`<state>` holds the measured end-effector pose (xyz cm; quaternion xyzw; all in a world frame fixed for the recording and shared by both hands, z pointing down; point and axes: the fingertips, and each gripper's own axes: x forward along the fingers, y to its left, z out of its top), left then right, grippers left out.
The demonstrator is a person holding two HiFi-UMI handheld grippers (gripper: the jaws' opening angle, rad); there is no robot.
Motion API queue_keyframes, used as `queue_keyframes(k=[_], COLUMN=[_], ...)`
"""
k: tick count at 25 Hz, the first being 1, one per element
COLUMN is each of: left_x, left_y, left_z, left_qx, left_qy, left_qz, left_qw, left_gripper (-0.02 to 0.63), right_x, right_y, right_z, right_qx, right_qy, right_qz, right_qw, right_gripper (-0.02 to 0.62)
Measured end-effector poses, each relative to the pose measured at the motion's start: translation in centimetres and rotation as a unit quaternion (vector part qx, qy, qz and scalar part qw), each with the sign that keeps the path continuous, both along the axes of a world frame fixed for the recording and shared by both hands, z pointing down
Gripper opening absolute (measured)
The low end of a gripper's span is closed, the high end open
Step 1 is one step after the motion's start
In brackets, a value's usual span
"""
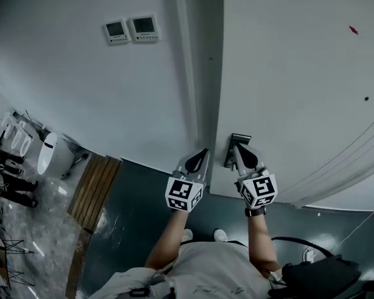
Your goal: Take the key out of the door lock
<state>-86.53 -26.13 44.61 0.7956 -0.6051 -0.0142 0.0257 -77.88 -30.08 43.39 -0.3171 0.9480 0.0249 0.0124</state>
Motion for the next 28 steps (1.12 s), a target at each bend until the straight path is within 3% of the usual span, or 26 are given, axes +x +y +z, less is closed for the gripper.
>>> queue_keyframes(k=[9,14,15,16,19,24,26,28], left_x=[-0.6,0.5,0.8,1.0,1.2,1.4,1.3,1.2], left_y=[-3.9,-6.2,-6.7,-7.3,-8.5,-10.0,-10.2,-10.2], left_z=[2.5,2.0,2.0,2.2,2.5,2.3,2.4,2.4], left_qx=[-0.02,-0.009,-0.011,-0.014,-0.02,-0.024,-0.026,-0.021], left_qy=[0.006,-0.004,-0.011,-0.019,-0.026,-0.018,-0.016,-0.016], left_qz=[0.049,0.069,0.071,0.071,0.07,0.073,0.066,0.062], left_qw=[0.9986,0.9975,0.9974,0.9972,0.997,0.9969,0.9974,0.9977], left_gripper=[0.003,0.005,0.039,0.124,0.158,0.155,0.075,0.072], right_x=[2.4,4.4,4.7,5.1,5.8,6.8,7.0,7.2], right_y=[0.2,0.6,0.6,0.7,0.9,1.2,1.4,1.6], right_z=[2.6,3.1,3.2,3.5,4.8,7.6,8.9,10.5], right_qx=[-0.034,-0.041,-0.044,-0.05,-0.077,-0.121,-0.142,-0.17], right_qy=[0.004,0.006,0.006,0.003,-0.016,-0.028,-0.036,-0.056], right_qz=[0.091,0.126,0.131,0.134,0.143,0.158,0.161,0.164], right_qw=[0.995,0.991,0.99,0.99,0.987,0.98,0.976,0.97], right_gripper=[0.006,0.006,0.006,0.006,0.006,0.006,0.006,0.006])
